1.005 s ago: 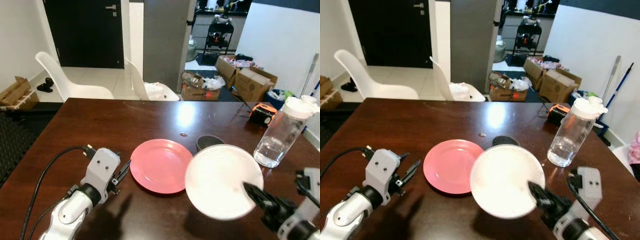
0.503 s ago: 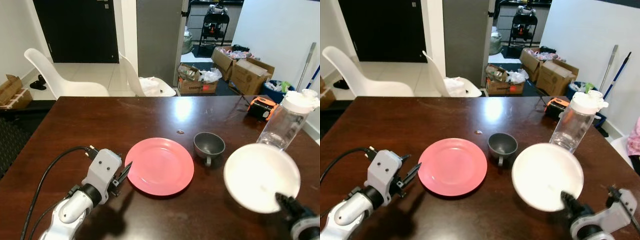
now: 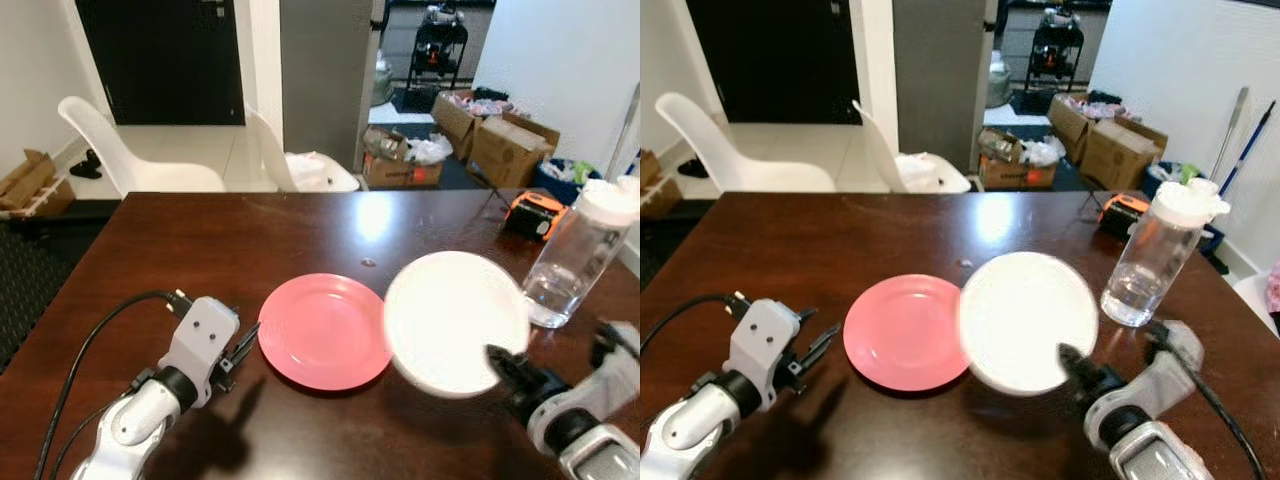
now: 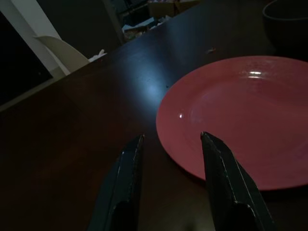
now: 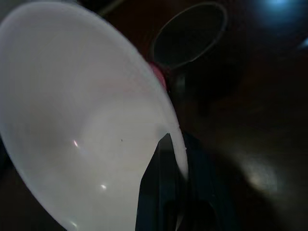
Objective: Setting the table
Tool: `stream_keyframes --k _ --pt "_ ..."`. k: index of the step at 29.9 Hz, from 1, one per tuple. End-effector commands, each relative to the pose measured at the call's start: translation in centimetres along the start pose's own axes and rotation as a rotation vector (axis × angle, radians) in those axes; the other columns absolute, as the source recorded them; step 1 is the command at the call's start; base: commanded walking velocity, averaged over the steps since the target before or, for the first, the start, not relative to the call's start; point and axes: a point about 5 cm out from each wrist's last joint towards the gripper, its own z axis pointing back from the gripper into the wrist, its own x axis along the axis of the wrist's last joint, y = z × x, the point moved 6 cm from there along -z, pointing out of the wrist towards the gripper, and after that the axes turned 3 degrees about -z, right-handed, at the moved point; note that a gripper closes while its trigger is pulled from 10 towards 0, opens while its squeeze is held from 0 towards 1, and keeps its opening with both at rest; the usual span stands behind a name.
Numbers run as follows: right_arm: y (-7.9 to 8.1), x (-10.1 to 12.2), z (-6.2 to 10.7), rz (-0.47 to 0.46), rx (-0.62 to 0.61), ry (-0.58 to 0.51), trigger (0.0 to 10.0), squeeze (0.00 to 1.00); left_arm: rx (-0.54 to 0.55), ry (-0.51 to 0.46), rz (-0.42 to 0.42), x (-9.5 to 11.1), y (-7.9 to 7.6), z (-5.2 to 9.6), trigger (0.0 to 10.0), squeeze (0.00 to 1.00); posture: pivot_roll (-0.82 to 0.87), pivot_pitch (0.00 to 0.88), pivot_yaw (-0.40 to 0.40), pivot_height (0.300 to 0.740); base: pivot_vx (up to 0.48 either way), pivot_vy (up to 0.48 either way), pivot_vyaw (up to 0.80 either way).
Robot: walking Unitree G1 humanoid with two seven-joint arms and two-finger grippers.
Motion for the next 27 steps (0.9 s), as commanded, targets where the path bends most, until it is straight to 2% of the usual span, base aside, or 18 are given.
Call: stream_keyframes --k 1,2,3,5,7,8,9,11,13,15,16,18,22,24,25,27 --pt "-0.3 -0.5 0.3 0.084 0.005 0.05 10.0 0.0 -0.022 0.012 0.005 -0.5 -0.5 0.0 10.0 0.0 -0.05 0.155 0.106 0.74 0.0 0.0 0.0" --pt "-0.7 -0.4 0.2 0.179 0.016 0.091 10.0 0.0 -0.028 0.008 0.007 -0.4 -0.7 -0.2 10.0 0.0 -0.05 0.154 0.105 0.74 0.0 0.0 0.0" --pt "-1.1 -0.3 0.2 0.236 0.019 0.122 10.0 0.0 -0.032 0.006 0.008 -0.4 -0.8 -0.3 10.0 0.0 -0.05 0.153 0.104 0.74 0.0 0.0 0.0" --pt "-1.2 -0.4 -0.2 0.253 0.045 0.149 10.0 0.0 -0.033 0.003 0.008 -0.3 -0.9 -0.4 10.0 0.0 -0.05 0.151 0.102 0.74 0.0 0.0 0.0" --pt "-0.9 -0.7 -0.8 0.23 0.087 0.175 10.0 0.0 -0.029 -0.001 0.007 -0.2 -0.8 -0.5 10.0 0.0 -0.04 0.15 0.099 0.74 0.0 0.0 0.0" --pt "-0.3 -1.0 -1.4 0.154 0.143 0.192 10.0 0.0 -0.02 -0.002 0.005 -0.1 -0.6 -0.5 10.0 0.0 -0.03 0.151 0.093 0.74 0.0 0.0 0.0" --pt "-0.3 -1.0 -1.4 0.154 0.143 0.192 10.0 0.0 -0.02 -0.002 0.005 -0.1 -0.6 -0.5 10.0 0.0 -0.03 0.151 0.093 0.74 0.0 0.0 0.0" --pt "1.0 -1.9 -2.3 -0.037 0.253 0.227 10.0 0.0 -0.002 0.001 -0.006 -0.1 0.1 -0.3 10.0 0.0 -0.01 0.152 0.087 0.74 0.0 0.0 0.0" --pt "1.7 -2.3 -2.6 -0.164 0.317 0.235 10.0 0.0 0.007 0.007 -0.014 -0.3 0.6 0.0 10.0 0.0 -0.01 0.152 0.085 0.74 0.0 0.0 0.0" --pt "2.0 -2.3 -2.9 -0.242 0.359 0.225 10.0 0.0 0.011 0.01 -0.017 -0.4 0.7 0.2 10.0 0.0 0.0 0.152 0.085 0.74 0.0 0.0 0.0" --pt "2.0 -2.3 -2.9 -0.242 0.359 0.225 10.0 0.0 0.011 0.01 -0.017 -0.4 0.7 0.2 10.0 0.0 0.0 0.152 0.085 0.74 0.0 0.0 0.0" --pt "2.1 -2.3 -3.2 -0.309 0.376 0.221 10.0 0.0 0.011 0.012 -0.018 -0.4 0.7 0.3 10.0 0.0 0.0 0.151 0.085 0.74 0.0 0.0 0.0" --pt "2.6 -3.1 -3.3 -0.346 0.396 0.262 10.0 0.0 0.004 0.01 -0.019 -0.4 0.4 0.3 10.0 0.0 0.0 0.151 0.085 0.74 0.0 0.0 0.0" --pt "3.1 -4.4 -2.8 -0.329 0.399 0.345 10.0 0.0 -0.002 0.01 -0.019 -0.4 0.3 0.3 10.0 0.0 -0.01 0.151 0.086 0.74 0.0 0.0 0.0" --pt "3.1 -4.4 -2.8 -0.329 0.399 0.345 10.0 0.0 -0.002 0.01 -0.019 -0.4 0.3 0.3 10.0 0.0 -0.01 0.151 0.086 0.74 0.0 0.0 0.0" --pt "3.5 -5.8 -1.8 -0.299 0.412 0.443 10.0 0.0 -0.011 0.009 -0.019 -0.4 0.2 0.3 10.0 0.0 -0.01 0.153 0.083 0.74 0.0 0.0 0.0"
